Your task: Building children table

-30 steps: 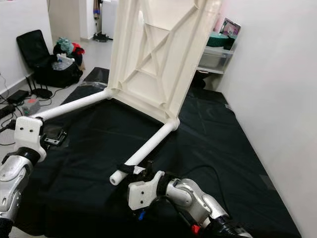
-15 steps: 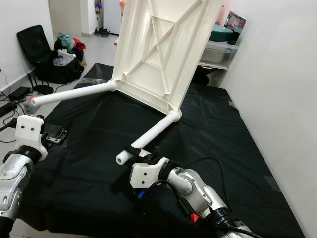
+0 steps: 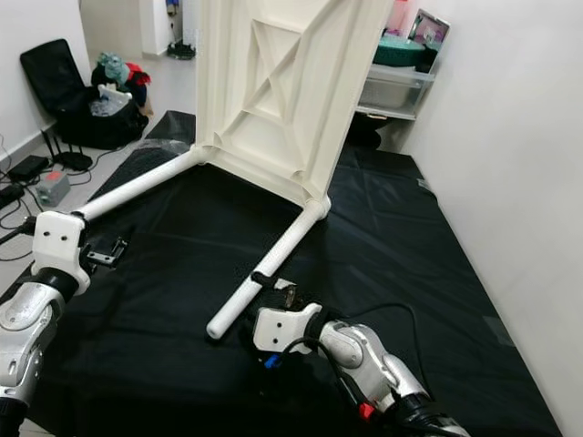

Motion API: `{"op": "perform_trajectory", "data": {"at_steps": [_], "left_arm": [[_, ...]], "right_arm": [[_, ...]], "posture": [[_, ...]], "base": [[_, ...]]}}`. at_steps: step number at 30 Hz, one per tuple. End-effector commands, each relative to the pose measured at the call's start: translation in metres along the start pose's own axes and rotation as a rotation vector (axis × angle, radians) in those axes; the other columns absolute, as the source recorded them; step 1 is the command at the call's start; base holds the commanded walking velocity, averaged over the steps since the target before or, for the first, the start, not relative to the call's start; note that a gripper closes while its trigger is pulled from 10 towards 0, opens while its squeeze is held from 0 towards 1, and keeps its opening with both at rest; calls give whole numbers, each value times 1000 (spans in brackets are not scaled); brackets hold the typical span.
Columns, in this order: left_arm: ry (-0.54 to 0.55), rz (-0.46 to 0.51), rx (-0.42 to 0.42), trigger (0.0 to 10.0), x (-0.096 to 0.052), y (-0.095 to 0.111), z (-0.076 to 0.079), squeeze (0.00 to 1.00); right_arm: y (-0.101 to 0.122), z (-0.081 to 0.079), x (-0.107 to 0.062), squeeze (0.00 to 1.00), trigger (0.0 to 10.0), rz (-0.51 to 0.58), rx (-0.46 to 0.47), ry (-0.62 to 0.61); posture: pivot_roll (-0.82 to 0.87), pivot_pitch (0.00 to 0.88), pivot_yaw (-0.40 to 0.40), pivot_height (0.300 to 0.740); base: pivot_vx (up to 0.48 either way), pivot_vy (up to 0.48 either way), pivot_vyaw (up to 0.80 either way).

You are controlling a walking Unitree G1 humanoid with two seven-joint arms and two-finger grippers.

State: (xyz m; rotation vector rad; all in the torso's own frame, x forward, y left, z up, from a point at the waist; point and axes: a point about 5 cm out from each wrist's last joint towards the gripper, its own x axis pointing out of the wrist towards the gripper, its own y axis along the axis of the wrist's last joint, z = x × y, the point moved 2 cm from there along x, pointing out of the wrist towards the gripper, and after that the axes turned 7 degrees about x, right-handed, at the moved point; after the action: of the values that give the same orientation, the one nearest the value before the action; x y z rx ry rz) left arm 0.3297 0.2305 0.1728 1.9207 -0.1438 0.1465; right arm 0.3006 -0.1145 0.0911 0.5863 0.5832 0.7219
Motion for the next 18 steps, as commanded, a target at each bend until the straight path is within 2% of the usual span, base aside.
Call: {"op": "perform_trajectory", "data": {"at_steps": [1, 5, 11, 15, 18], "left_arm": [[-16, 0, 6, 10000, 0, -1, 5, 0], [-19, 0, 6, 10000, 1, -1, 6, 0], [-25, 1, 7, 10000, 2, -1, 7, 0], [-30, 1, 9, 10000, 2, -1, 8, 0], [-29, -10, 9, 10000, 1, -3, 10, 0]], "right_arm": [[-5, 0, -6, 1000, 10000, -10, 11, 3], [-12, -3, -11, 1000, 10000, -45, 7, 28], [-15, 3, -14, 1000, 10000, -58, 13, 4], [-21, 25, -18, 1000, 10000, -116, -10, -112], [-22, 51, -23, 1000, 10000, -151, 12, -262]], "posture": [[110, 0, -147, 740], [105, 0, -140, 740], [101, 0, -138, 740], [95, 0, -140, 740], [94, 0, -141, 740]], "base": [[0, 0, 0], [0, 0, 0], [0, 0, 0], [0, 0, 0], [0, 0, 0]]}}
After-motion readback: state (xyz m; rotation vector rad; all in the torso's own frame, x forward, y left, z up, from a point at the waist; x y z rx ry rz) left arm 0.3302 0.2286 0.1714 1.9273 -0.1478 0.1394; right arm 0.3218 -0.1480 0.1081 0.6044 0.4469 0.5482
